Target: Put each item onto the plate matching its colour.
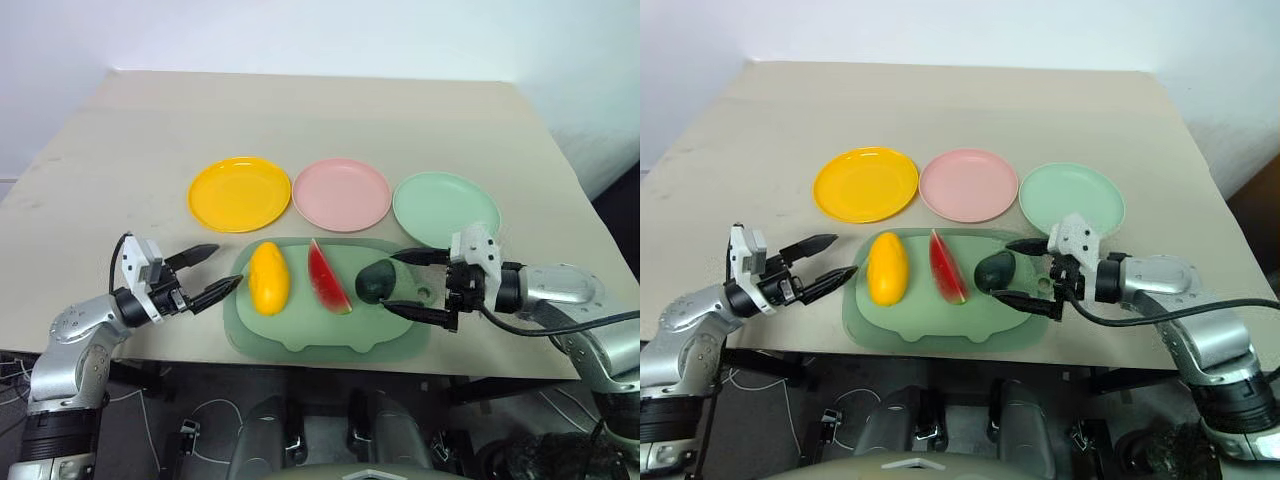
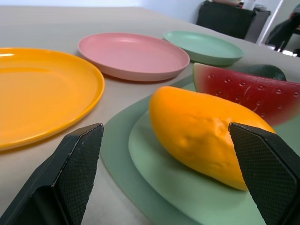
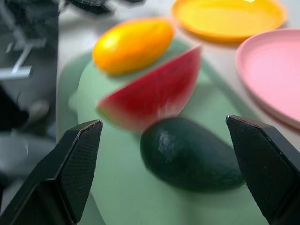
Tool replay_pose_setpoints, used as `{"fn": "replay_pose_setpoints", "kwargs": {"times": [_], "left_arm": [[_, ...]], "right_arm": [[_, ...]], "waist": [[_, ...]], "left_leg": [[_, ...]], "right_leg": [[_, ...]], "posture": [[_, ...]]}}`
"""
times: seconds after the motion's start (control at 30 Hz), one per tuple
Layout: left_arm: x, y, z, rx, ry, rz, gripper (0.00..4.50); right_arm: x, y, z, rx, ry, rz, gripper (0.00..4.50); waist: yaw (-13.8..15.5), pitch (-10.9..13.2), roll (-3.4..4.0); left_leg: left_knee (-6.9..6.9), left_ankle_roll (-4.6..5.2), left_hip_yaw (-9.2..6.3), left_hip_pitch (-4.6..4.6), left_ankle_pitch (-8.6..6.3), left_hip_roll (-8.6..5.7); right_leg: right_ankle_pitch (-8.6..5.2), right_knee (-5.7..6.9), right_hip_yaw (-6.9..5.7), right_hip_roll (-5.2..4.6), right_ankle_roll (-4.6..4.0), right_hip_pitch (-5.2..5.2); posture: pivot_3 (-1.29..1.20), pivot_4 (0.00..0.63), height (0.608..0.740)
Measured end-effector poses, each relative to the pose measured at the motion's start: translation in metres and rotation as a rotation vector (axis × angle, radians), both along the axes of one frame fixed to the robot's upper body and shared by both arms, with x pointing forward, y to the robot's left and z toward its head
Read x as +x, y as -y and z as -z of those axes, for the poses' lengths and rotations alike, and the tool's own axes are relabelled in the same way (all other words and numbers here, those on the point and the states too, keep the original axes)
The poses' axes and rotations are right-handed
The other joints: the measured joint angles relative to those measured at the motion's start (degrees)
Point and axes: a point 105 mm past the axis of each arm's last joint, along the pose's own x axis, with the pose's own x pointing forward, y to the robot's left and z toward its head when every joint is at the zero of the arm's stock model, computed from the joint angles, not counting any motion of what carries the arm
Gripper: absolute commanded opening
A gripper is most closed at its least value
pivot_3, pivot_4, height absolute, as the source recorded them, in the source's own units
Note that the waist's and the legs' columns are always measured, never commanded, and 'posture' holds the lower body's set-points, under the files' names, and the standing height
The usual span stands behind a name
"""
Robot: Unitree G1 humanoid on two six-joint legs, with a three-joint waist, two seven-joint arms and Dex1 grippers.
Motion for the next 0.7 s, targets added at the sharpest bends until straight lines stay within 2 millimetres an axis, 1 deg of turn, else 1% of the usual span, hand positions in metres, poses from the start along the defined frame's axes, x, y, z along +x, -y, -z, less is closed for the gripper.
{"fn": "replay_pose_setpoints", "kwargs": {"times": [0.17,0.27,0.37,0.47,0.6,0.7], "left_arm": [[-0.004,-0.003,-0.002,-0.001,0.001,-0.010,4.49],[-0.004,-0.004,-0.006,-0.003,0.015,-0.026,4.49],[-0.008,-0.005,-0.004,0.001,0.012,-0.031,4.49],[-0.011,-0.005,-0.003,0.005,0.006,-0.040,4.49],[-0.014,-0.009,-0.002,0.008,0.005,-0.063,4.49],[-0.016,-0.011,-0.005,0.010,0.017,-0.077,4.50]], "right_arm": [[0.013,-0.001,0.008,-0.082,0.063,-0.091,4.50],[0.022,-0.007,0.014,-0.086,0.078,-0.127,4.50],[0.029,-0.014,0.017,-0.089,0.094,-0.168,4.50],[0.034,-0.017,0.018,-0.100,0.106,-0.194,4.50],[0.036,-0.019,0.027,-0.124,0.101,-0.235,4.50],[0.038,-0.019,0.030,-0.134,0.091,-0.250,3.92]], "waist": [[-0.04,0.00,0.00],[-0.08,0.00,0.00],[-0.11,0.01,0.01],[-0.05,0.01,0.01],[-0.05,0.01,0.01],[-0.11,0.01,0.02]], "left_leg": [[0.00,-0.01,0.00,0.00,0.00,0.01],[0.02,-0.01,0.00,-0.01,0.01,0.01],[0.04,-0.01,0.00,-0.02,0.01,0.01],[0.09,-0.01,0.00,-0.02,0.01,0.01],[0.11,-0.01,0.00,-0.02,0.01,0.01],[0.11,-0.01,0.00,-0.03,0.01,0.01]], "right_leg": [[0.03,0.01,-0.01,0.00,-0.05,-0.01],[0.09,0.02,-0.01,0.00,-0.14,-0.02],[0.09,0.05,-0.01,-0.01,-0.15,-0.03],[0.09,0.08,-0.02,-0.03,-0.15,-0.04],[0.09,0.08,-0.02,-0.05,-0.15,-0.03],[0.09,0.09,-0.02,-0.06,-0.15,-0.04]], "posture": [[0.00,0.150,0.696],[0.00,0.150,0.696],[0.00,0.150,0.696],[0.00,0.150,0.696],[0.00,0.150,0.696],[0.00,0.150,0.696]]}}
